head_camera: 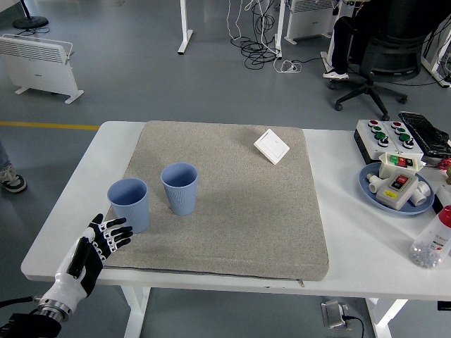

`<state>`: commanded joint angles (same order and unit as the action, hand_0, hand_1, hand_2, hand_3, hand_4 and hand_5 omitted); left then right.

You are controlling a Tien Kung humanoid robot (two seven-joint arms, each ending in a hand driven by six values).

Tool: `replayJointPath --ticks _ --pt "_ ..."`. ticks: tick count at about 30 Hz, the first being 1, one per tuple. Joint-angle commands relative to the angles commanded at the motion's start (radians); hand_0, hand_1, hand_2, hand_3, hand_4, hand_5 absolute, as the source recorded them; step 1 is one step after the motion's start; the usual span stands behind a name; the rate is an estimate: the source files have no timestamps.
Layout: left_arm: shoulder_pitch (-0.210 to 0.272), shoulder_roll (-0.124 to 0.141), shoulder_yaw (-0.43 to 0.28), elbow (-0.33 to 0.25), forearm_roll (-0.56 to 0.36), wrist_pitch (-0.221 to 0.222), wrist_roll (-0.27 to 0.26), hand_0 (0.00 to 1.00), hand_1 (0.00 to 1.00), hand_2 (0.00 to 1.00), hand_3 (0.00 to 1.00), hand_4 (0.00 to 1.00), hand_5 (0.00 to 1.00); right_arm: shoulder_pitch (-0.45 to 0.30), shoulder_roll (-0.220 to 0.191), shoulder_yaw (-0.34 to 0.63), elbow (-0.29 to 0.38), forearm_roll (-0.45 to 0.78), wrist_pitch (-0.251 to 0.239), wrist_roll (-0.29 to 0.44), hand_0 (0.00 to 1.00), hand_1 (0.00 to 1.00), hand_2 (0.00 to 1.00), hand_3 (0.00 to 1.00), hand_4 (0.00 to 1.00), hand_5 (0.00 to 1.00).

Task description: Push cup pick cup insert cup

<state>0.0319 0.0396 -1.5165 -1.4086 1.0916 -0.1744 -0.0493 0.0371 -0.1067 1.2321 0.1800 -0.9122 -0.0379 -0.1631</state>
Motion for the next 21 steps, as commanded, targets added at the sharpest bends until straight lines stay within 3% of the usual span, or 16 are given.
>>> replayJointPath --ticks 4,12,21 --pt "-0.023 0.007 0.008 0.018 0.027 0.002 0.004 0.761 0.699 0.631 0.634 0.637 0.998 0.001 0.000 0.001 0.000 0.002 0.000 0.001 0.753 0.626 0.627 0.560 0.070 0.446" --pt "-0.067 0.049 0.033 0.054 0.071 -0.004 0.010 0.771 0.700 0.635 0.634 0.641 0.998 0.007 0.000 0.003 0.000 0.008 -0.001 0.002 0.753 0.625 0.624 0.559 0.070 0.446" --pt "-0.105 0.063 0.056 0.104 0.095 -0.007 -0.008 0.773 0.698 0.634 0.630 0.643 0.998 0.008 0.001 0.007 0.000 0.003 -0.001 0.000 0.753 0.625 0.625 0.559 0.070 0.446"
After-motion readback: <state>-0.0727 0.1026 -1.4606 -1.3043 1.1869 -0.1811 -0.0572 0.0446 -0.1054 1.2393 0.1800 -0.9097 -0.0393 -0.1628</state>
